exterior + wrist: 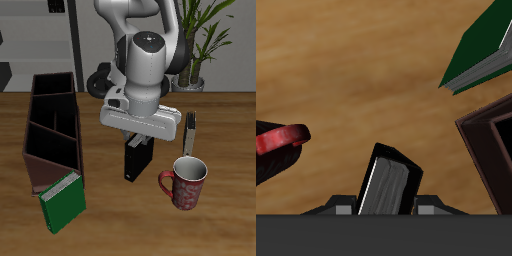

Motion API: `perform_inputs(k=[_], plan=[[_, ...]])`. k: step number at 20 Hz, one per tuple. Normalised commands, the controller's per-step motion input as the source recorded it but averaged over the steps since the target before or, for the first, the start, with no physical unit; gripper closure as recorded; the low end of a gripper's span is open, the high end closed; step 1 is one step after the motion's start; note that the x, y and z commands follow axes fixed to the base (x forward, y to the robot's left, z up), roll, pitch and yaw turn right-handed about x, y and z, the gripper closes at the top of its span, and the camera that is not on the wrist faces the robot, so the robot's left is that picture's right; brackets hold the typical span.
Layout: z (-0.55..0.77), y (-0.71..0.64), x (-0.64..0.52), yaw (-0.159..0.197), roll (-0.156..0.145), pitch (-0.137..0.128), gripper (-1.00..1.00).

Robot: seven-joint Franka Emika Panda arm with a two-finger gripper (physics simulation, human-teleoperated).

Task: Place the black book into the right desk caddy's front compartment

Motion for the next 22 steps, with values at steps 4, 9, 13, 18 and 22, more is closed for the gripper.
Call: perform_inputs(k=[4,9,13,18,22], plan=[[0.53,-0.3,-0.32,0.183,-0.016,-0.054,1.0],[0.48,-0.27,-0.44,0.17,-0.015,-0.055,1.0],[0.41,-0.31,-0.52,0.151,-0.039,-0.046,1.0],[0.3,-0.28,-0.5,0.133,-0.049,-0.04,1.0],[0.1,-0.16,-0.32,0.082,-0.026,-0.014,1.0]])
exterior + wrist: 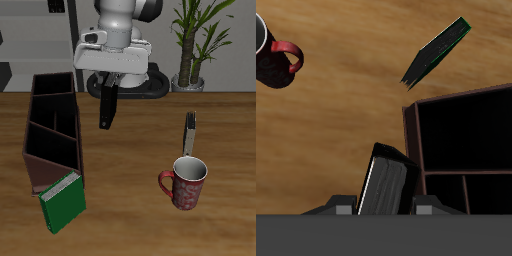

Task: Place the black book into the right desk caddy's front compartment

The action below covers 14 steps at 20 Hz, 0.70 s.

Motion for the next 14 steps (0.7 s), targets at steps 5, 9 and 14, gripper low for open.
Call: perform_inputs(k=[5,9,14], plan=[[0.0,-0.25,-0.38,0.093,-0.043,-0.027,1.0],[-0.17,-0.27,-0.18,0.04,-0.052,0.026,1.0],[-0.01,-0.45,-0.15,0.048,-0.097,-0.02,1.0]])
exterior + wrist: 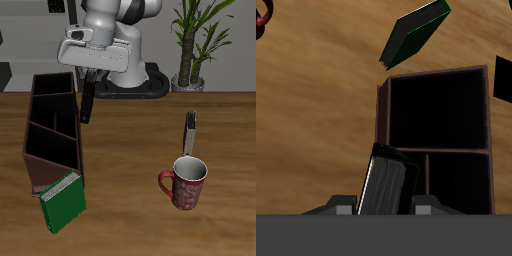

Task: Place the black book into the right desk caddy's front compartment

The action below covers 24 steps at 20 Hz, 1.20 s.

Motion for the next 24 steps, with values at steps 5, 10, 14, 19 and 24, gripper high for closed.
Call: perform_inputs(k=[5,10,14,19,24], plan=[[-0.04,-0.38,-0.14,0.0,-0.078,0.006,1.0],[0.02,-0.25,-0.12,0.011,-0.049,-0.012,1.0],[-0.06,-0.18,-0.05,-0.011,-0.029,0.01,1.0],[-0.13,-0.06,0.03,-0.007,-0.011,0.018,1.0],[-0.16,0.03,0.03,-0.009,0.005,0.027,1.0]])
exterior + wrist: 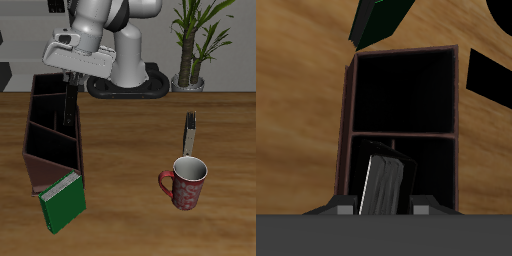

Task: Place the black book into the right desk caddy's front compartment

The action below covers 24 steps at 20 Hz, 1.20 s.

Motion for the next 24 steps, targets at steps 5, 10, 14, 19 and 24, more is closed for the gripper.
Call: perform_inputs(k=[5,10,14,19,24], plan=[[-0.21,-0.02,0.05,-0.006,0.008,0.034,1.0],[-0.2,-0.04,0.03,-0.004,-0.008,0.036,1.0],[-0.18,-0.09,-0.03,-0.015,-0.016,0.028,1.0],[-0.24,-0.07,0.05,-0.008,-0.008,0.039,1.0],[-0.32,-0.02,0.06,-0.003,0.0,0.055,1.0]])
